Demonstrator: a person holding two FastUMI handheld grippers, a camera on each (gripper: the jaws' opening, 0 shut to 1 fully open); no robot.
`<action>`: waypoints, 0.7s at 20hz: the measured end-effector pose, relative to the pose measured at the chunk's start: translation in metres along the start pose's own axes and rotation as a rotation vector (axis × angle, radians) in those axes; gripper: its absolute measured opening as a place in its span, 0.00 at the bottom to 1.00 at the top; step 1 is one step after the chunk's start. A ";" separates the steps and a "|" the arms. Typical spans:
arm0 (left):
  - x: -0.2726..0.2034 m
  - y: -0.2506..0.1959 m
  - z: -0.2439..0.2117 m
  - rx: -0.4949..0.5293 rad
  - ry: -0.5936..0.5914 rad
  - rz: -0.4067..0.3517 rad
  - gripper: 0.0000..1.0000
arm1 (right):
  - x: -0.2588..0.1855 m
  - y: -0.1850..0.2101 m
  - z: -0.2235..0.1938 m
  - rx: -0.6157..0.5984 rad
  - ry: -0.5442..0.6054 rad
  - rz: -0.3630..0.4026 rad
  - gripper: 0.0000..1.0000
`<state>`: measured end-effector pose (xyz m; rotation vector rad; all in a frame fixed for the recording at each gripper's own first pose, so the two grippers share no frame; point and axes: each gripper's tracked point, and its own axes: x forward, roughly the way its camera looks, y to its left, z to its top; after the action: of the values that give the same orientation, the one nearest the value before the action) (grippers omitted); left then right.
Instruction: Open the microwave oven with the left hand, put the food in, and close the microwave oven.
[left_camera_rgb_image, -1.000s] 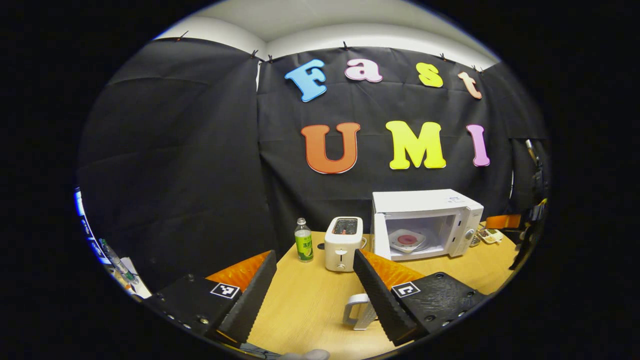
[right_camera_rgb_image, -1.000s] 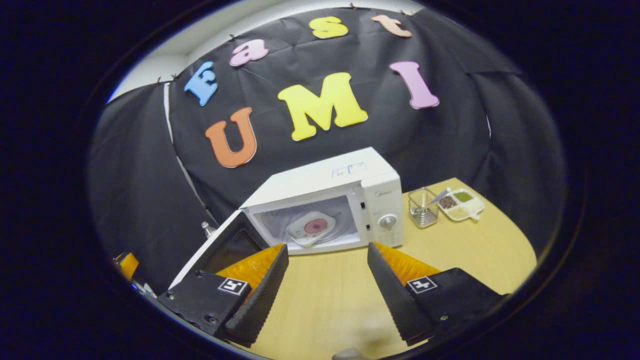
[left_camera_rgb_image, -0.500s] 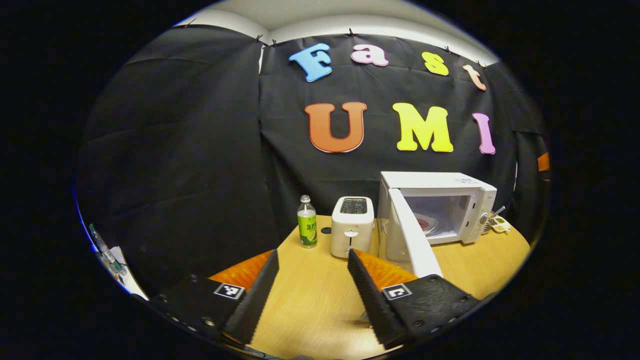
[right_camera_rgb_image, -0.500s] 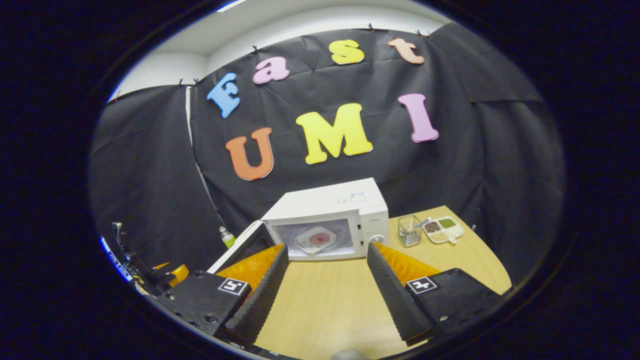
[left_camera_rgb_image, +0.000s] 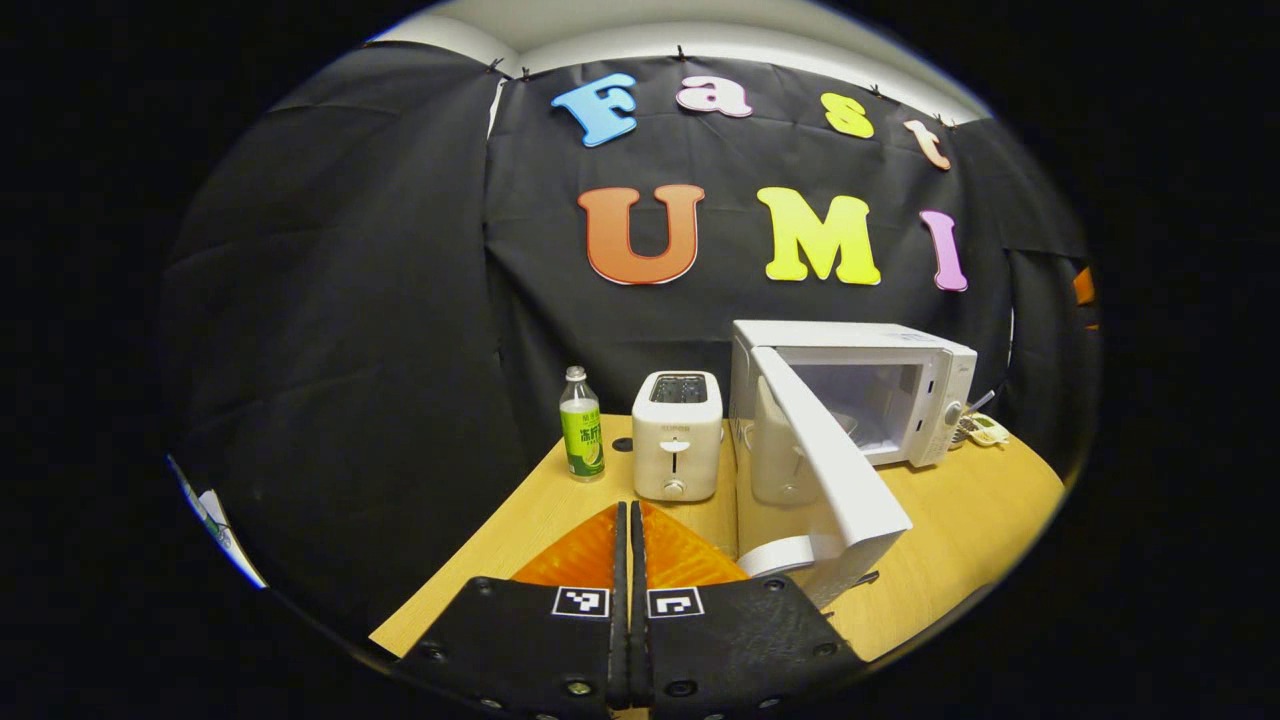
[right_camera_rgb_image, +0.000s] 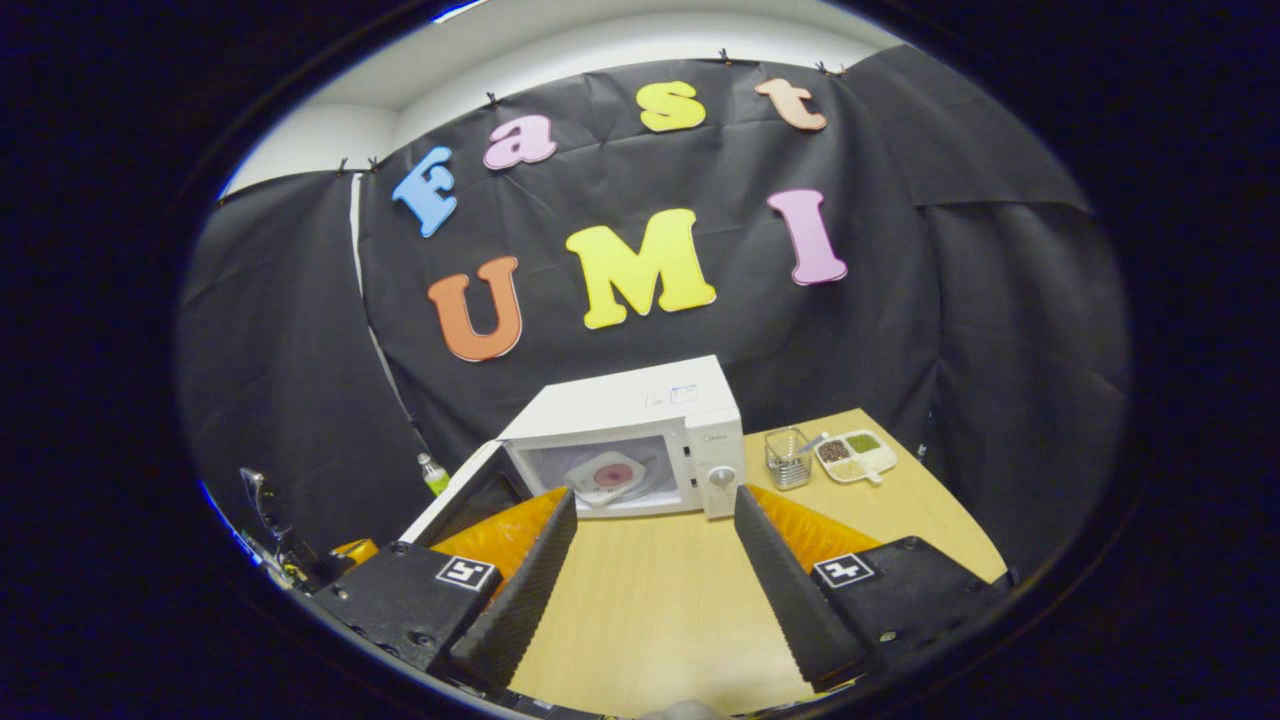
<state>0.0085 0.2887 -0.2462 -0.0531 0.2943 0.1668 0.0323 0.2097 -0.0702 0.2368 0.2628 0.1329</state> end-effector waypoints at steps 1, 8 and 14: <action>0.001 0.000 -0.003 -0.007 0.006 -0.001 0.00 | -0.003 -0.001 -0.001 0.004 0.006 -0.004 0.91; 0.007 -0.016 -0.023 -0.025 0.026 -0.037 0.00 | -0.015 -0.012 -0.013 -0.007 0.052 -0.022 1.00; 0.009 -0.042 -0.048 -0.013 0.064 -0.076 0.00 | -0.026 -0.025 -0.016 -0.005 0.065 -0.025 1.00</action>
<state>0.0110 0.2447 -0.2936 -0.0825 0.3549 0.0914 0.0059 0.1851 -0.0855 0.2246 0.3303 0.1169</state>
